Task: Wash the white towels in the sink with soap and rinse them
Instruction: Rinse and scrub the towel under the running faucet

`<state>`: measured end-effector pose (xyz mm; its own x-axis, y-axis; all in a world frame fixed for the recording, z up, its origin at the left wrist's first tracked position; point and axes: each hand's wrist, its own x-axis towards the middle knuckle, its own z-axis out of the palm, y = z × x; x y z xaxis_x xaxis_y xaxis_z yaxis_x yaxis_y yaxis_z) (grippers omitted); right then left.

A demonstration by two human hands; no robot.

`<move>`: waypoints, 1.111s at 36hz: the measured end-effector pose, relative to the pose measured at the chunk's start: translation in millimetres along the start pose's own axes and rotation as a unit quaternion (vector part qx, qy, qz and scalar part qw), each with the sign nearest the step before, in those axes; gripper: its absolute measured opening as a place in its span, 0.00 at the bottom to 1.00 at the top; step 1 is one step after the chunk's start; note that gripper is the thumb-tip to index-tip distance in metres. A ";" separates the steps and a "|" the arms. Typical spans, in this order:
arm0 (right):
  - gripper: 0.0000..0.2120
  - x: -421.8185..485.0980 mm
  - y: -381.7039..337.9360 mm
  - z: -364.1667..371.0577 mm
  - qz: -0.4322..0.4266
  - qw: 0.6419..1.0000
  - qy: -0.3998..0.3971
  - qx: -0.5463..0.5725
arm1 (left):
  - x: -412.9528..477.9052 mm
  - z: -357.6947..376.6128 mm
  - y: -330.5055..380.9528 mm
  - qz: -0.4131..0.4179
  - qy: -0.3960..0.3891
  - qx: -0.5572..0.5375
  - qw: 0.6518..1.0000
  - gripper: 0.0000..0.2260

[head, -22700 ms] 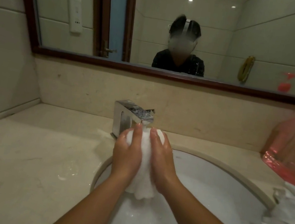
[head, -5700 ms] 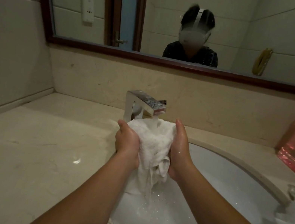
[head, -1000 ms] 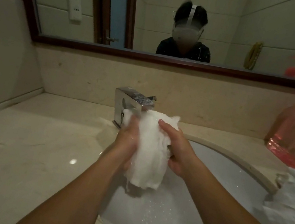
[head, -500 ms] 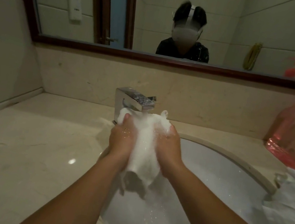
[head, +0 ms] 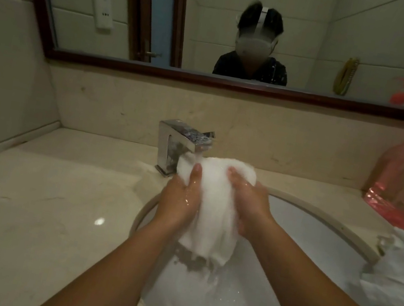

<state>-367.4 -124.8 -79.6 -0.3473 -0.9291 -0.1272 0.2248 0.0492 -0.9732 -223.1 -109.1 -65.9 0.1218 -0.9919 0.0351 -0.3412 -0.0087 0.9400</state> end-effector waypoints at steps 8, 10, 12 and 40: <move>0.18 -37.9 -13.3 9.8 -0.221 0.917 0.060 -0.328 | -6.3 20.8 5.8 -0.151 -0.105 -0.196 0.963 0.49; 0.18 -43.4 -7.0 18.0 -0.226 0.906 0.033 -0.356 | -16.3 28.2 15.8 -0.172 -0.115 -0.291 0.934 0.41; 0.18 -46.7 -4.8 23.0 -0.201 0.910 -0.024 -0.361 | -19.2 27.7 16.1 -0.171 -0.108 -0.385 0.900 0.39; 0.35 -4.9 8.7 8.0 0.157 0.963 -0.220 0.017 | 36.4 -3.0 -17.2 -0.147 -0.101 -0.393 0.902 0.29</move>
<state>-356.5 -122.8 -85.9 0.1607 -0.9358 -0.3138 0.2884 0.3485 -0.8918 -210.0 -144.7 -79.8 -0.0996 -0.9651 -0.2421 0.4549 -0.2605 0.8516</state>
